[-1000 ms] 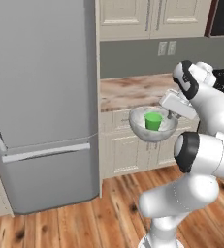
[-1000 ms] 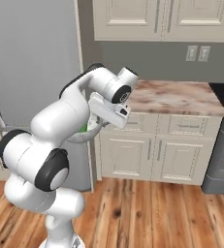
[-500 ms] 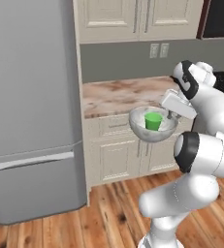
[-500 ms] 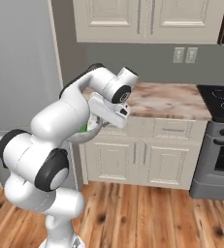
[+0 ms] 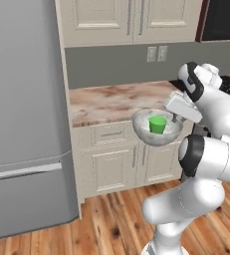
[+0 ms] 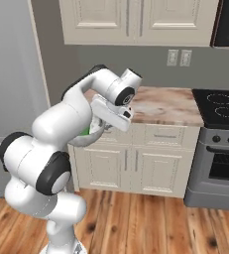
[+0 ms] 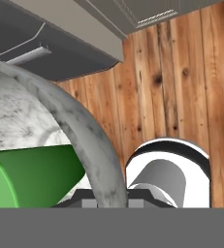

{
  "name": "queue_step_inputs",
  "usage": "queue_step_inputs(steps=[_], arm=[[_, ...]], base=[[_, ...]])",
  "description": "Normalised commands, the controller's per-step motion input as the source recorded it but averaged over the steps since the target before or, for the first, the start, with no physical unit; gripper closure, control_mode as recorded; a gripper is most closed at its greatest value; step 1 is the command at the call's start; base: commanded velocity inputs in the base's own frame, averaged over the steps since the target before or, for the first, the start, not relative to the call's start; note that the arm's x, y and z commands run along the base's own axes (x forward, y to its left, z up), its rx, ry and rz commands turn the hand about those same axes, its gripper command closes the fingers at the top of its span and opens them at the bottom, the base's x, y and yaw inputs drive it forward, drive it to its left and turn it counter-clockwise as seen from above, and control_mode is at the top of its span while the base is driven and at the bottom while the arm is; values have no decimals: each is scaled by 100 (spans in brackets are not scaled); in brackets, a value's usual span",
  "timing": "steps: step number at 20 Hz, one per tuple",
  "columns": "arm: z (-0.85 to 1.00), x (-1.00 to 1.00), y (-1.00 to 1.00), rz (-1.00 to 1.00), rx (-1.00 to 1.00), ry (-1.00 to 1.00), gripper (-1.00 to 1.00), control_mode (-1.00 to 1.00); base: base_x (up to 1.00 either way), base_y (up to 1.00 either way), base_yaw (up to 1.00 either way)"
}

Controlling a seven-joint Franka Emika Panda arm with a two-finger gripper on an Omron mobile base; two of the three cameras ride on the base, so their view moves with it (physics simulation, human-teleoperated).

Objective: Place the cup inside the bowl on the dining table and move the bowl to any counter.

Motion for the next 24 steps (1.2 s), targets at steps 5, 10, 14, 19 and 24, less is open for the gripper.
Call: queue_step_inputs(steps=[5,10,14,19,24], arm=[[0,0,0,0,0,0,100,100],[0,0,0,0,0,0,100,100],[0,0,0,0,0,0,100,100],[0,0,0,0,0,0,100,100],[0,0,0,0,0,0,100,100]], base=[[45,-15,0],[57,-8,0],[61,-13,0],[52,-19,0],[41,-20,0]])
